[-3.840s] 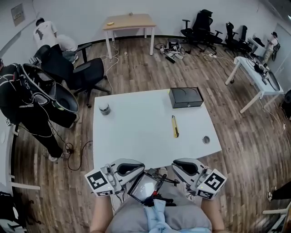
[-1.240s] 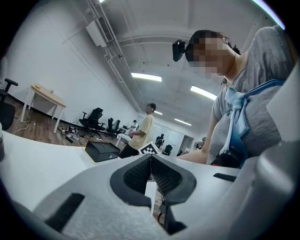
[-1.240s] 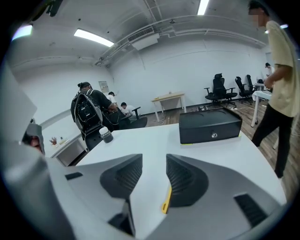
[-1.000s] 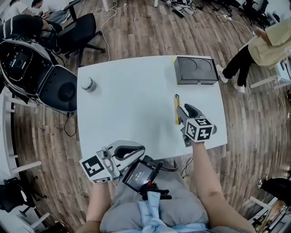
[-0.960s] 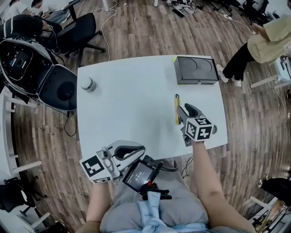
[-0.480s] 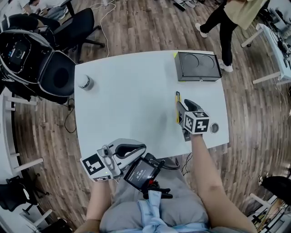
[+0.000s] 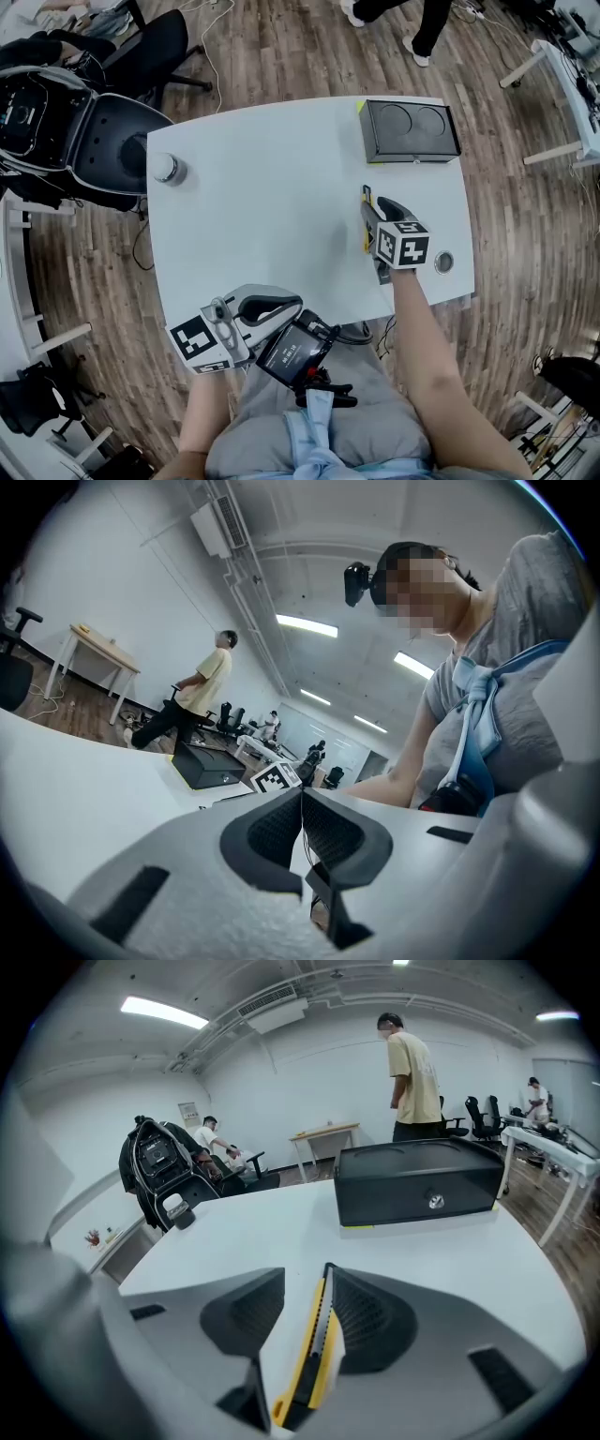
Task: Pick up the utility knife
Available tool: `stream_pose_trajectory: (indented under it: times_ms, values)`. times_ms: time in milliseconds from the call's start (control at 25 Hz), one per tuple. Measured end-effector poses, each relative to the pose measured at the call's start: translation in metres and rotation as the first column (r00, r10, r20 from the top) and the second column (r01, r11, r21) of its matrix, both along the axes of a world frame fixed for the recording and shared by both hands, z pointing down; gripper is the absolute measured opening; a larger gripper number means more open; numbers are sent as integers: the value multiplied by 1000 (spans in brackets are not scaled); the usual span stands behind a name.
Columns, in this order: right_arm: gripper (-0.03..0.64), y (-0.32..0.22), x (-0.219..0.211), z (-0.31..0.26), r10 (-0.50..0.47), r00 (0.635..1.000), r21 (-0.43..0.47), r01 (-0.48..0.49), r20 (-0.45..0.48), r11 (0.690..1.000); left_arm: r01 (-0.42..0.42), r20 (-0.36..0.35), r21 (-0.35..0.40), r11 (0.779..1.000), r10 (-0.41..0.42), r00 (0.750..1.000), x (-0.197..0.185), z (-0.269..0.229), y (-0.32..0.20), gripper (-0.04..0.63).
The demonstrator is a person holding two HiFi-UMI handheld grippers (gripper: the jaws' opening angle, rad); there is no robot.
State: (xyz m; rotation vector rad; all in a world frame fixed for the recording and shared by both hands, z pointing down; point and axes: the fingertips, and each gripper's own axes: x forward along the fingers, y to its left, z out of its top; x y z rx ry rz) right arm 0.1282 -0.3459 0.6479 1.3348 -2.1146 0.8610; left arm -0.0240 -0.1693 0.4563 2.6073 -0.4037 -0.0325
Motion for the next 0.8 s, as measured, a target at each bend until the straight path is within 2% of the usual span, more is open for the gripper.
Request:
stream_pose_trajectory:
  times_ms: [800]
  values:
    - [135,1,0,8,4,1000,-27,-4,-20,1000,-19,-7,-16,1000,18,1000,1,2,3,18]
